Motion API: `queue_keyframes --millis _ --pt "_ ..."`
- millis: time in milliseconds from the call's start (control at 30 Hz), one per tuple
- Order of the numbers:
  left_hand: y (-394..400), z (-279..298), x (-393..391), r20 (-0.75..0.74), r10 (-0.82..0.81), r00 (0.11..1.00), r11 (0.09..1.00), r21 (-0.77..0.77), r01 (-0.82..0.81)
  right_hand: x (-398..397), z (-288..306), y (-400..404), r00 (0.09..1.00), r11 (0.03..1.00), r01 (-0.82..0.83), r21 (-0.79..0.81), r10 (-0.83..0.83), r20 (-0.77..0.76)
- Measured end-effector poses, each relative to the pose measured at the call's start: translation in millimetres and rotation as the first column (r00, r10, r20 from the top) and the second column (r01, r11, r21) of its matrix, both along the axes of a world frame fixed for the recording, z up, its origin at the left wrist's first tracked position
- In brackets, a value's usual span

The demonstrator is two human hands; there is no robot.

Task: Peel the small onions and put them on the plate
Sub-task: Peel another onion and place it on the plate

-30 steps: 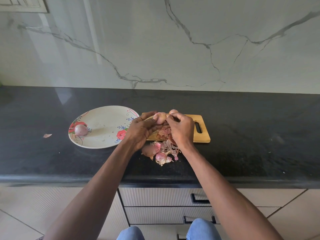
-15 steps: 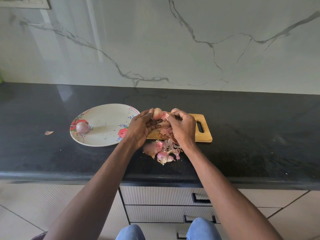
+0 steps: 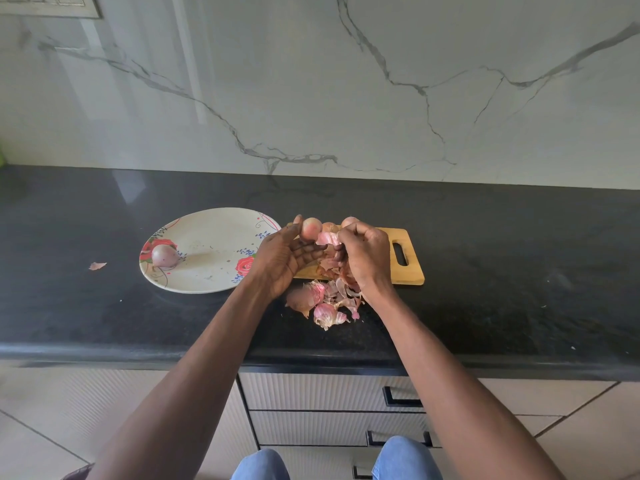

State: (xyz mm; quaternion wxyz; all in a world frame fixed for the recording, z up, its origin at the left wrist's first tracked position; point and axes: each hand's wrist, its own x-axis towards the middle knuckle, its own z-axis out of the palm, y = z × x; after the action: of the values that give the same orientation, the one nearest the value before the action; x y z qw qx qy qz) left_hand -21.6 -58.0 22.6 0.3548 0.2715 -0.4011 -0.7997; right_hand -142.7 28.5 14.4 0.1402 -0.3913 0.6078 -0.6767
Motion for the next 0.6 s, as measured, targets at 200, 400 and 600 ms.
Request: queue_keyframes --millis 200,400,600 --pt "-2 0 1 -0.016 0.027 1.000 0.999 0.021 -0.026 -2 -10 -3 0.958 0.974 0.143 0.177 -0.091 -0.273" --pt "1 2 2 -0.020 0.008 1.000 1.000 -0.010 -0.008 -3 -7 -3 0.928 0.998 0.066 0.011 -0.057 -0.367" --pt "5 4 4 -0.031 -0.045 0.999 0.998 -0.049 0.044 -1 -6 -2 0.940 0.999 -0.032 0.007 0.033 -0.341"
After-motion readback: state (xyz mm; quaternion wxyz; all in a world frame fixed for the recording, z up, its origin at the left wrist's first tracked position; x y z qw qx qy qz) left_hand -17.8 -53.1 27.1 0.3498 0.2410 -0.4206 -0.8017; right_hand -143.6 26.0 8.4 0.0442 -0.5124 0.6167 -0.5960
